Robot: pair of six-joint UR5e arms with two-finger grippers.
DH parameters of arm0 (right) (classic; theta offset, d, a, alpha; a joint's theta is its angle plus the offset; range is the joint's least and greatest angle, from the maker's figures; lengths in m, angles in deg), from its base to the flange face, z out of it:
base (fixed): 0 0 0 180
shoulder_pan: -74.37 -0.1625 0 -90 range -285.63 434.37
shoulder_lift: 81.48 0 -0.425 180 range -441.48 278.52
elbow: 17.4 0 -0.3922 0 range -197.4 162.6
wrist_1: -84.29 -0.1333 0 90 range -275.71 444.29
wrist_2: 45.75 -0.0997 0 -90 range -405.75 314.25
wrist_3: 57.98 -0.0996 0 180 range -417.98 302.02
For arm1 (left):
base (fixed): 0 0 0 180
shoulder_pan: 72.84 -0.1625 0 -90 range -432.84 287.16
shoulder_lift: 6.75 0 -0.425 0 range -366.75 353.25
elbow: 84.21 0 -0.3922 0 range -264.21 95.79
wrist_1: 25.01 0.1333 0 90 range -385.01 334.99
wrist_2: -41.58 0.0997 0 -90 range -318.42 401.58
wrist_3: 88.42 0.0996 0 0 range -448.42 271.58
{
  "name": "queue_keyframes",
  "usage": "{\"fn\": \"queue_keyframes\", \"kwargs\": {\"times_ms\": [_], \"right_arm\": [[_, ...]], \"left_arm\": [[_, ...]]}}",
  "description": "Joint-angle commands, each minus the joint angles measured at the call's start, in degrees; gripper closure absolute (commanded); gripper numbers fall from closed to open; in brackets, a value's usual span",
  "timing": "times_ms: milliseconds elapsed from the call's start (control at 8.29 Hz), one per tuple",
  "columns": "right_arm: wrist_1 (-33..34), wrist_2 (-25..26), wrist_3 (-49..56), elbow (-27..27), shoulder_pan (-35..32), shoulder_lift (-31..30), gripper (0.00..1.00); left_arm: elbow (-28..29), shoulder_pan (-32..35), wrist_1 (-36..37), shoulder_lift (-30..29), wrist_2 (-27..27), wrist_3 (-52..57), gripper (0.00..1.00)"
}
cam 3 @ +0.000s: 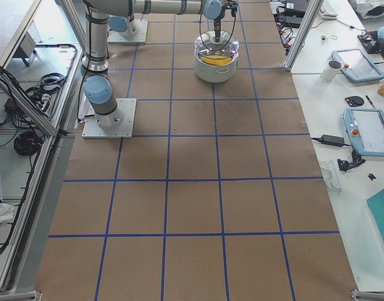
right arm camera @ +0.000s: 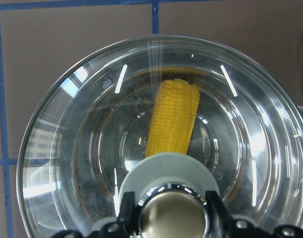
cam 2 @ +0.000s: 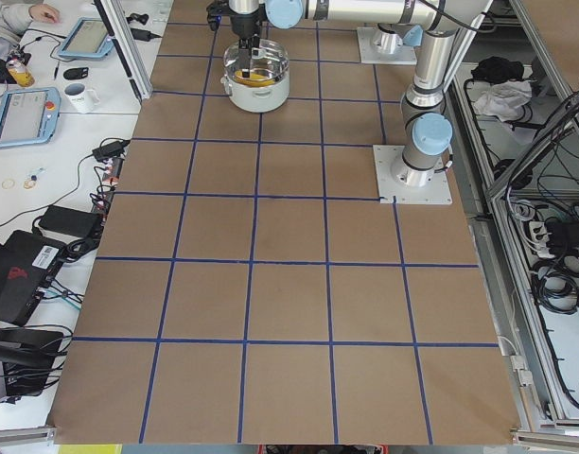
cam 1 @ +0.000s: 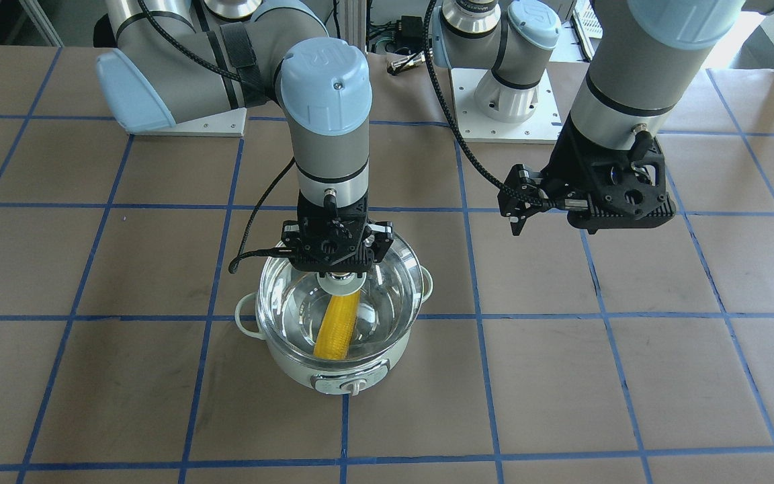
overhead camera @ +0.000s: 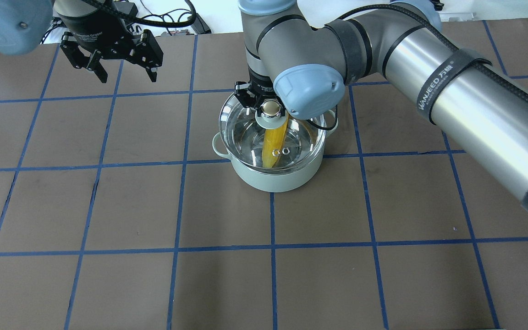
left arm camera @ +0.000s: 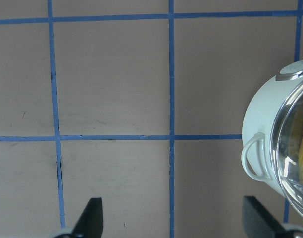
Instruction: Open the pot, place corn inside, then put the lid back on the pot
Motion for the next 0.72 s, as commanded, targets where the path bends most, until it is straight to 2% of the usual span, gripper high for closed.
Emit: {"fn": "queue_keyframes", "kwargs": {"times_ms": [0,603], "right_arm": [[-0.03,0.42,1.14,-1.47,0.05,0.09,0.66],[0.58,0.51,2.11,-2.45,0.05,0.26,0.68]], "left_arm": [[-0.29,0.00,0.05,0.09,-0.37,0.10,0.00],[-0.38,0.09,0.05,0.70,-1.16,0.01,0.00]]}}
